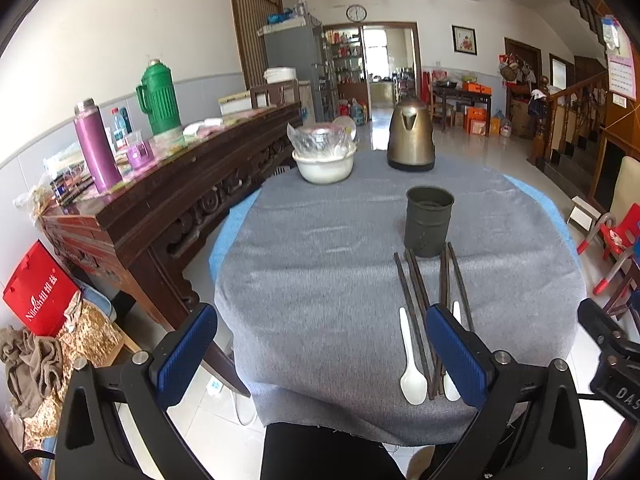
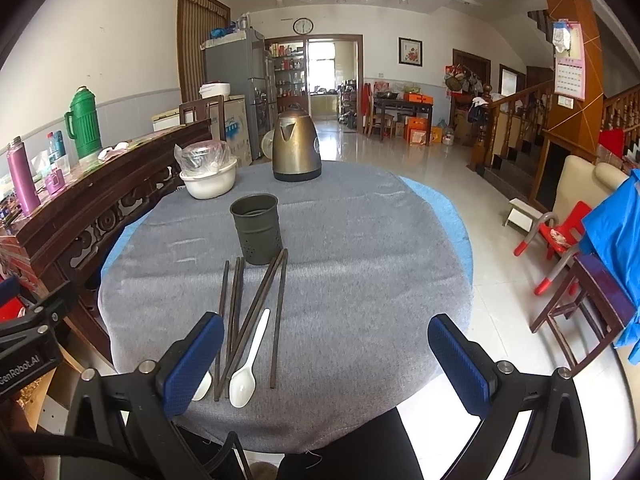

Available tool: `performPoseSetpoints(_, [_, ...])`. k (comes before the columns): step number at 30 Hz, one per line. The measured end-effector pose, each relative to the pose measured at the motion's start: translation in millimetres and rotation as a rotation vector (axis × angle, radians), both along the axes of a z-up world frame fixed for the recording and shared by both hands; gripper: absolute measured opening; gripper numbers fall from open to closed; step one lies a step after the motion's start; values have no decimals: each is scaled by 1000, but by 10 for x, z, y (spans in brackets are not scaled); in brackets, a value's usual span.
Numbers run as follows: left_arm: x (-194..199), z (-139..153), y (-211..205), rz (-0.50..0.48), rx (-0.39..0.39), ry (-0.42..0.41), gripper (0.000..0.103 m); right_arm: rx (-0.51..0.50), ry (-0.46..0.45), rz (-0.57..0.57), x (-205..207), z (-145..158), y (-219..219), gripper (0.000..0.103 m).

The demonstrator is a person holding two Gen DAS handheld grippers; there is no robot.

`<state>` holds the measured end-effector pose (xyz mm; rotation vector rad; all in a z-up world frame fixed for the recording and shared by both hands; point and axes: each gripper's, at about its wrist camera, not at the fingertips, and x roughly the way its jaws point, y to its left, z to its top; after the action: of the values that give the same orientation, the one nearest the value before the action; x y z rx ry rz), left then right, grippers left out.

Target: Organize utensils

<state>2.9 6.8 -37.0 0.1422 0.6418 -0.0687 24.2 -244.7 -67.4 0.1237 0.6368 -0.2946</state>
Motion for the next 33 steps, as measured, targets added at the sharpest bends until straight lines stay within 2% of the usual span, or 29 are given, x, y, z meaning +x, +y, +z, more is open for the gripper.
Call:
performPoseSetpoints(7, [242,-266,-92,1,14,103,103,63,-1,3,192,-103,-212,103])
performPoseSetpoints(10, [399,-357,-91,7,17,137,103,143,-6,31,338,-152,-342,103])
performPoseSetpoints(12, [528,-424,-71,9,5,168,103,194,5,53,490,-218,-442,99])
performPoseSetpoints(15, [766,-556,-49,-4,-23,231,103,300,47,72,778,-377,-625,85])
performPoseSetpoints(17, [950,-662,-58,-22,-48,283,103,377,84,87,1009,-515,-734,71])
performPoseSetpoints(18, [1051,-719,-68,-34,-64,315,103,386,109,91,1097,-587,-764,68])
performPoseSetpoints(20, [1241,-826,-100,-59,-92,360,103,428,145,114,1314,-724,-804,49])
performPoseSetpoints(22, [1402,-911,-152,-74,-105,398,101,473,184,145,1553,-870,-827,40])
performPoseSetpoints(27, [1768,-1059,-357,-136,-158,462,84,556,230,196,1966,-1068,-839,37])
performPoseSetpoints(28, [1834,-1094,-406,-147,-161,477,81,565,242,202,2040,-1111,-833,35])
performPoseSetpoints(30, [1953,-1167,-488,-163,-162,504,68,573,280,207,2156,-1201,-838,30])
performPoseSetpoints(33, [2082,-1265,-556,-175,-164,542,59,587,320,217,2288,-1314,-826,26])
